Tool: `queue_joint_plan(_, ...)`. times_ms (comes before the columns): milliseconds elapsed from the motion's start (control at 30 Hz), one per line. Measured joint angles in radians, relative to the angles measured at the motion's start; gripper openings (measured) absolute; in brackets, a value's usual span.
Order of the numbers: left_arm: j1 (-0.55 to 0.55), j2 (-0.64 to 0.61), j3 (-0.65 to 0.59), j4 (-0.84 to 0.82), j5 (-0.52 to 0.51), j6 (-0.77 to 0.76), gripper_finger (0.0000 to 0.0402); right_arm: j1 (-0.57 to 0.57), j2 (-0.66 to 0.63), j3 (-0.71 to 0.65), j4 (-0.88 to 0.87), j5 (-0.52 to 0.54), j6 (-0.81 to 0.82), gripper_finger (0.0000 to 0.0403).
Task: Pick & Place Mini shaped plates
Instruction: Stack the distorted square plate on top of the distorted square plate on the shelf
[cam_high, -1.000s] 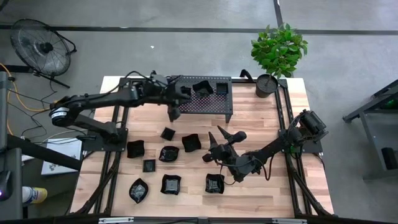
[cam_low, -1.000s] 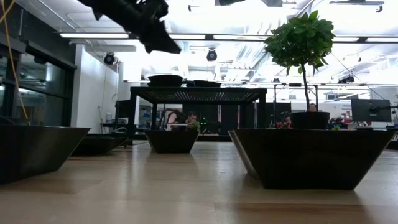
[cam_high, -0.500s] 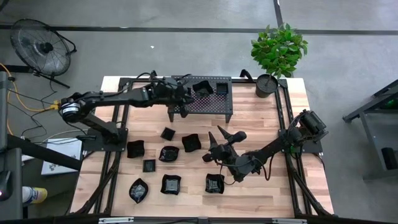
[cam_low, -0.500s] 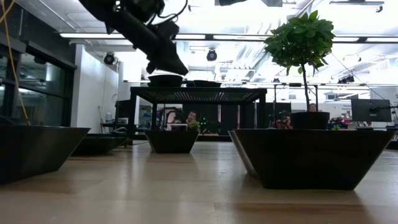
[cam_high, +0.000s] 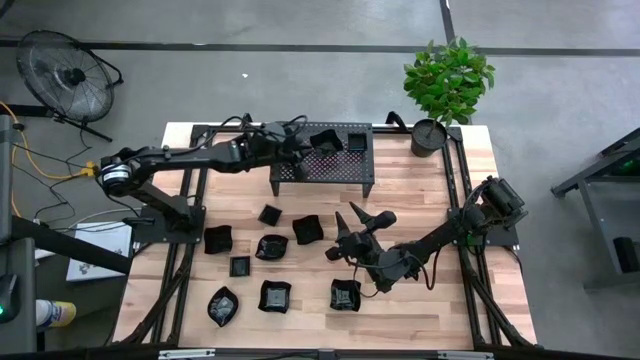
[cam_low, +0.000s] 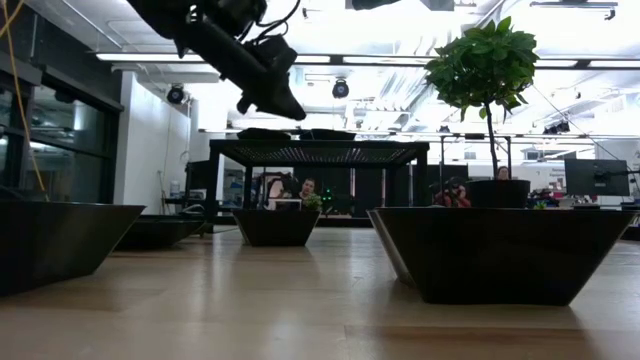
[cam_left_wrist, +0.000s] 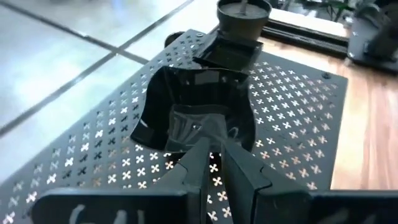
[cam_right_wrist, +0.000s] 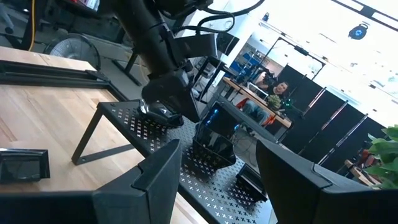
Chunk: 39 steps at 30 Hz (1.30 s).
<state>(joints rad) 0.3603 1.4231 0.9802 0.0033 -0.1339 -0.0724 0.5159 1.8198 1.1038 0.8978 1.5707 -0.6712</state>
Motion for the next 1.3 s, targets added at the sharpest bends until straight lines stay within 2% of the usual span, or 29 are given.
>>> queue_joint_plan(267,-0.014,-0.077,0.000,-0.044,0.082,0.137,0.0040,0.002,0.000,0.000,0.000,0.000,0.002,0.0204)
queue_joint_plan(500,-0.060,-0.149,0.001,-0.308,0.107,0.197,0.0040,0.002,0.000,0.000,0.001,0.000,0.013,0.0204)
queue_joint_plan(667,-0.143,-0.166,0.001,-0.450,0.119,0.226,0.0040,0.002,-0.002,0.000,0.004,0.000,-0.004,0.0204)
queue_joint_plan(833,-0.253,-0.149,0.001,-0.481,0.074,0.238,0.0040,0.002,-0.034,0.000,0.005,0.000,-0.033,0.0204)
queue_joint_plan(1200,-0.423,-0.104,-0.001,-0.506,0.070,0.279,0.0040,0.009,-0.093,0.000,0.000,0.000,-0.115,0.0204)
queue_joint_plan(1300,-0.461,-0.066,0.002,-0.468,0.064,0.281,0.0040,0.009,-0.094,-0.003,0.000,-0.001,-0.121,0.0204)
